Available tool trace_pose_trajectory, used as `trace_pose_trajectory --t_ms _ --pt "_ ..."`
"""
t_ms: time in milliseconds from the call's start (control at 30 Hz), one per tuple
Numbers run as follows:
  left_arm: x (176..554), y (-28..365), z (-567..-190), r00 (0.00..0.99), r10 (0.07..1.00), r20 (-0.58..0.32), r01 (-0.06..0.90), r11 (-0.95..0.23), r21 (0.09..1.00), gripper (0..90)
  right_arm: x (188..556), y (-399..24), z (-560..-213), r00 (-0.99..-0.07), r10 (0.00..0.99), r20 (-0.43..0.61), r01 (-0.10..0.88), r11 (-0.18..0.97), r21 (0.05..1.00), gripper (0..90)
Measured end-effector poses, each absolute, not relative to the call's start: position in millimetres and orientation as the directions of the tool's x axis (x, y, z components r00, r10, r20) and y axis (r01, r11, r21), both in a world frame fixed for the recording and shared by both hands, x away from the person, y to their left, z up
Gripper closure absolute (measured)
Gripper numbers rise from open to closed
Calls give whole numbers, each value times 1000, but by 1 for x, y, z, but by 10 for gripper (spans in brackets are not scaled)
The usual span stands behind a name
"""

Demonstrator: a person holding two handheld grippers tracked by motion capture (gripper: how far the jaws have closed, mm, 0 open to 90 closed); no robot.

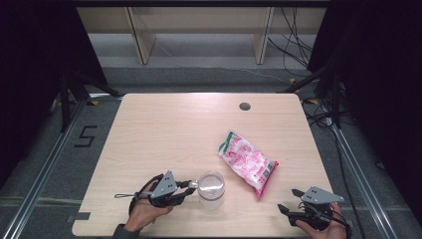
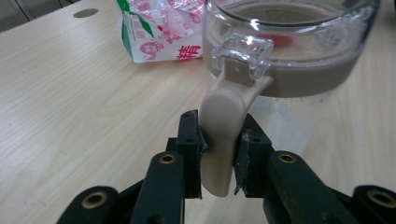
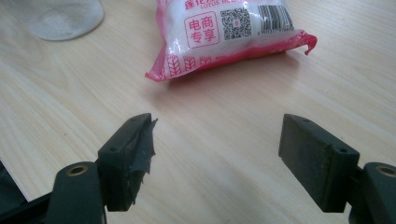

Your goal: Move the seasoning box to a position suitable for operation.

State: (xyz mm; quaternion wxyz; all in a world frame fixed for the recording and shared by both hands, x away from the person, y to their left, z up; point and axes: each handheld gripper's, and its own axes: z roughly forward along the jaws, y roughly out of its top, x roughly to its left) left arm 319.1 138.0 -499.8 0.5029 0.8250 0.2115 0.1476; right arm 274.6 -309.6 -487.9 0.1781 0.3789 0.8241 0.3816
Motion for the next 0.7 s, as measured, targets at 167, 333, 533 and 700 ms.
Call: trace_pose_trajectory --t_ms 167,333,533,700 --pt "312 147 -497 883 469 -1 187 -351 917 705 275 -309 -488 -643 766 -5 494 419 761 274" --pt "311 151 -487 894 447 24 155 -359 920 637 274 -309 -488 -640 768 -10 495 422 760 274" --pt "312 149 -488 889 456 -33 206 -335 919 647 275 -309 -489 -649 761 -10 491 428 759 274" --pt "309 145 -487 896 441 -54 219 -334 917 663 276 -309 -489 -649 760 -27 478 436 763 274"
